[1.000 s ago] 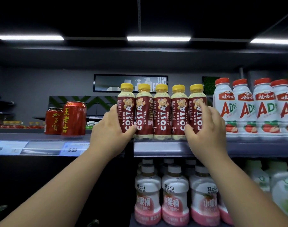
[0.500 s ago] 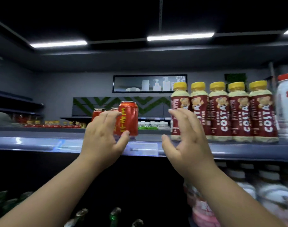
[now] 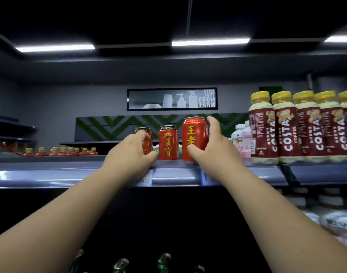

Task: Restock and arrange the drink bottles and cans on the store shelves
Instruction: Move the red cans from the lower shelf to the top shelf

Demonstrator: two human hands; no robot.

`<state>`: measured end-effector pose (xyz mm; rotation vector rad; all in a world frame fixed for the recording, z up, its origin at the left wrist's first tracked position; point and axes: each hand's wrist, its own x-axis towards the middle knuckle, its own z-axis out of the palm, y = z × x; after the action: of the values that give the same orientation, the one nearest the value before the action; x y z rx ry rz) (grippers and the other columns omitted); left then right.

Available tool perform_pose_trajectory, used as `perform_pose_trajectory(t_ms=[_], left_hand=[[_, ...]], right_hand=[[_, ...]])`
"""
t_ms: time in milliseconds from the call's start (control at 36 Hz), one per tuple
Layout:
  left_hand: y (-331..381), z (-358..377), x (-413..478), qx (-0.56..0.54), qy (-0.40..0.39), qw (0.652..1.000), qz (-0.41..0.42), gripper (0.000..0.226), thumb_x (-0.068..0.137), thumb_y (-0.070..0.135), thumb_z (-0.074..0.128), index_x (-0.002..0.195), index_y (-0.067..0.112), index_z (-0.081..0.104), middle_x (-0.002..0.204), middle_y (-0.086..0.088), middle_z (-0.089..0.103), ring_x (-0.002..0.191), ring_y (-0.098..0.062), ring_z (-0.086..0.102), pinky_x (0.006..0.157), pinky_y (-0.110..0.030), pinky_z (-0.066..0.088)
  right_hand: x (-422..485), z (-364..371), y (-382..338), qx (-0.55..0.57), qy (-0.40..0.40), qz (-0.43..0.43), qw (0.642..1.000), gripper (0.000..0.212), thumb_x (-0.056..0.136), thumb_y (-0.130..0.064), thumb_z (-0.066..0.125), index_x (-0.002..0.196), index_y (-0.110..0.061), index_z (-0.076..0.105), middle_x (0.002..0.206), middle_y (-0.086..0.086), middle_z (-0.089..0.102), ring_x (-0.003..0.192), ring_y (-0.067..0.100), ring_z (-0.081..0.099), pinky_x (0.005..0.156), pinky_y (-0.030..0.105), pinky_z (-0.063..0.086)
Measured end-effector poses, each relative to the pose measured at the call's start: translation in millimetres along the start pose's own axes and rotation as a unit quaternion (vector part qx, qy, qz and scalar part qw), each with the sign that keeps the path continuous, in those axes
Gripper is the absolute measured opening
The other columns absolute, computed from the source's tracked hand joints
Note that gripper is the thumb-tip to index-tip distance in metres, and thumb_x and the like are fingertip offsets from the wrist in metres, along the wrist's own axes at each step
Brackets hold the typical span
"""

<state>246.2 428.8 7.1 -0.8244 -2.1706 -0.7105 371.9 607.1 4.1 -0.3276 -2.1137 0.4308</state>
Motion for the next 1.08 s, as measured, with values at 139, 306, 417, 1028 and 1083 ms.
perform_pose_trajectory(t_ms=[139, 306, 417, 1028, 1083], left_hand=[[-4.5, 5.8, -0.8, 0.041, -0.009, 0.999, 0.018, 0.029, 0.095, 0.05, 0.044, 0.12, 0.035, 0.047, 0.114, 0.003, 0.065, 0.095, -0.021, 0.062, 0.082, -0.043, 0.055], [-5.7, 5.9, -2.5, 0.038, -0.011, 0.999, 0.024, 0.033, 0.097, 0.051, 0.04, 0.125, 0.035, 0.044, 0.114, 0.0, 0.067, 0.094, -0.024, 0.063, 0.081, -0.043, 0.056], [-7.0, 5.7, -5.6, 0.031, 0.012, 0.999, 0.035, 0.034, 0.098, 0.049, 0.039, 0.129, 0.036, 0.041, 0.115, 0.002, 0.067, 0.097, -0.026, 0.063, 0.079, -0.04, 0.052], [-35.1, 44.3, -104.1, 0.09, 0.123, 0.961, 0.232, 0.07, 0.089, 0.051, 0.044, 0.15, 0.017, 0.043, 0.157, -0.016, 0.036, 0.147, -0.035, 0.03, 0.119, -0.052, 0.022], [-43.7, 50.6, -124.3, 0.088, 0.123, 0.957, 0.246, 0.075, 0.086, 0.05, 0.048, 0.152, 0.015, 0.039, 0.16, -0.018, 0.029, 0.15, -0.036, 0.022, 0.12, -0.055, 0.017]], right_hand=[[-2.4, 1.7, -1.0, -0.005, -0.003, 0.009, 1.0, 0.08, 0.091, -0.055, 0.057, 0.152, -0.033, 0.01, 0.134, 0.003, 0.058, 0.109, 0.029, 0.061, 0.092, 0.05, 0.054], [-1.2, 8.1, -17.3, 0.018, -0.011, 0.0, 1.0, 0.074, 0.089, -0.054, 0.063, 0.146, -0.036, 0.02, 0.132, 0.0, 0.058, 0.11, 0.024, 0.06, 0.092, 0.044, 0.051], [-1.7, 22.9, -33.9, 0.004, -0.011, -0.02, 1.0, 0.076, 0.087, -0.057, 0.059, 0.146, -0.037, 0.017, 0.131, 0.0, 0.06, 0.111, 0.027, 0.06, 0.097, 0.051, 0.049], [-93.9, 61.4, 2.6, -0.141, 0.074, -0.189, 0.969, 0.082, 0.083, -0.062, 0.043, 0.154, -0.02, 0.038, 0.161, 0.011, 0.036, 0.151, 0.029, 0.026, 0.124, 0.05, 0.014], [-120.7, 74.2, 15.2, -0.159, 0.056, -0.201, 0.965, 0.082, 0.084, -0.06, 0.046, 0.156, -0.021, 0.033, 0.166, 0.014, 0.021, 0.155, 0.031, 0.009, 0.124, 0.052, 0.002]])
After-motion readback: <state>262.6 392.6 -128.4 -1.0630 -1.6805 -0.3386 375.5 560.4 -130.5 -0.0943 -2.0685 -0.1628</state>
